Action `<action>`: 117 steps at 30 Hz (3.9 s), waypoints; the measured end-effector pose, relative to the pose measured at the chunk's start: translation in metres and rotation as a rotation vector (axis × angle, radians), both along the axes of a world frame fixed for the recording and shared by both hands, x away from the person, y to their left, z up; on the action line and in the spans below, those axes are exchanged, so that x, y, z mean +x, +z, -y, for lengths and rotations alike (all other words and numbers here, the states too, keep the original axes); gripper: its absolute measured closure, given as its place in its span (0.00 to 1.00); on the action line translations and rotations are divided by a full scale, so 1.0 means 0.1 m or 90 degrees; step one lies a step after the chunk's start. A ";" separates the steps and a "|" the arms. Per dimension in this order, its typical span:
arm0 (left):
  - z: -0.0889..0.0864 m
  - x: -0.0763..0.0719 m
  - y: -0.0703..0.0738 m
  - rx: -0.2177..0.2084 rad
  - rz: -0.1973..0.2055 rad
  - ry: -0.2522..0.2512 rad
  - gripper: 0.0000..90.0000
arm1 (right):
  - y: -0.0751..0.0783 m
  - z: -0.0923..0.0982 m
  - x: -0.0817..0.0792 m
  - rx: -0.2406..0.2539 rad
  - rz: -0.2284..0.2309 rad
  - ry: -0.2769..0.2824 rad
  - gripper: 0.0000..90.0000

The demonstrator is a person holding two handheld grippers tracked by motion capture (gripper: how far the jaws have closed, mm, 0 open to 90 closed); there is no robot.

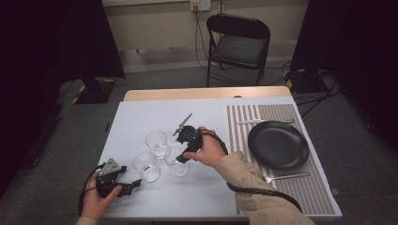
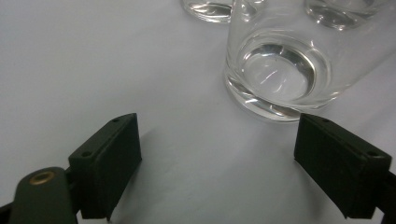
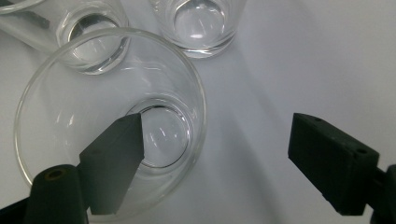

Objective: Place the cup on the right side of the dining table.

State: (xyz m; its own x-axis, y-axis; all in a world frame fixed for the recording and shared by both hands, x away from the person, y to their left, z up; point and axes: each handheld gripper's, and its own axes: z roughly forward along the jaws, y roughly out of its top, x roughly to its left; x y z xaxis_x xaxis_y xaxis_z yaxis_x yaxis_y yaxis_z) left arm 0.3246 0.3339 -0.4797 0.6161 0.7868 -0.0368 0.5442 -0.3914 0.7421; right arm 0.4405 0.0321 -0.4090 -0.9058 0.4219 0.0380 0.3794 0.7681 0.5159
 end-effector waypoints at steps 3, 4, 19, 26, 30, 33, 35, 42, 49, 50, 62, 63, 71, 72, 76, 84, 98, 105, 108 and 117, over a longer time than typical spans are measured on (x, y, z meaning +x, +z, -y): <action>0.00 0.00 0.00 -0.001 0.000 0.000 0.16 | -0.01 -0.01 0.00 0.002 -0.003 0.011 0.30; 0.00 0.00 0.00 -0.001 0.000 0.000 0.16 | -0.02 -0.01 -0.01 0.000 -0.007 0.008 0.31; -0.01 0.00 0.00 -0.003 -0.002 -0.001 0.16 | -0.07 -0.03 -0.01 0.016 -0.053 -0.024 0.56; -0.01 0.00 0.00 -0.002 -0.001 -0.001 0.16 | -0.08 -0.05 -0.04 0.010 -0.059 -0.012 0.67; -0.01 0.00 0.00 -0.003 -0.001 -0.001 0.16 | -0.10 -0.04 -0.07 -0.004 -0.064 0.001 0.72; -0.01 0.00 0.00 -0.004 -0.001 -0.001 0.16 | -0.11 -0.01 -0.07 -0.003 -0.065 -0.003 0.74; -0.01 0.00 0.00 -0.003 -0.001 0.000 0.16 | -0.12 0.01 -0.07 -0.005 -0.065 -0.004 0.77; 0.00 0.00 0.00 -0.002 0.000 0.000 0.16 | -0.15 0.08 -0.09 -0.006 -0.068 -0.012 0.85; -0.01 0.00 0.00 -0.002 -0.001 0.000 0.16 | -0.14 0.08 -0.12 0.014 -0.067 -0.014 0.93; -0.01 0.00 0.00 -0.003 -0.001 0.000 0.16 | -0.13 0.08 -0.13 0.010 -0.062 -0.013 0.93; -0.01 0.00 0.00 -0.006 -0.001 0.003 0.16 | -0.14 0.16 -0.19 0.041 -0.050 -0.053 0.95; -0.01 0.00 0.00 -0.006 -0.001 0.003 0.16 | -0.13 0.19 -0.18 0.053 -0.051 -0.059 0.95; -0.02 0.00 0.00 -0.005 -0.001 0.002 0.16 | -0.02 0.32 -0.14 0.069 -0.062 -0.085 0.95; -0.02 0.00 0.00 -0.006 -0.001 0.003 0.16 | -0.01 0.34 -0.13 0.072 -0.061 -0.088 0.95; -0.02 0.00 0.00 -0.014 -0.002 0.005 0.16 | 0.06 0.43 -0.11 0.084 -0.064 -0.100 0.95; -0.02 0.00 0.00 -0.011 -0.002 0.003 0.16 | 0.11 0.60 -0.08 0.079 -0.071 -0.126 0.95; -0.02 0.00 0.00 -0.010 -0.002 0.002 0.16 | 0.18 0.81 -0.04 0.069 -0.066 -0.154 0.95; -0.02 0.00 0.00 -0.004 0.000 0.002 0.16 | 0.21 0.90 -0.01 0.071 -0.060 -0.169 0.95; -0.02 0.00 0.00 -0.006 -0.001 0.003 0.16 | 0.23 0.93 0.00 0.070 -0.059 -0.174 0.95; -0.01 0.00 0.00 -0.004 -0.002 0.002 0.16 | 0.25 1.04 0.04 0.070 -0.059 -0.192 0.95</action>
State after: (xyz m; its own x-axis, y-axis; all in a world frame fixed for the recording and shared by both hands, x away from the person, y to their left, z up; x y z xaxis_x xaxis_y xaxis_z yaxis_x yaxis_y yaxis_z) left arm 0.3246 0.3350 -0.4795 0.6132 0.7888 -0.0429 0.5474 -0.3851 0.7430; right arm 0.4444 -0.0721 -0.3836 -0.7308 0.6599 0.1744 0.6309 0.5556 0.5415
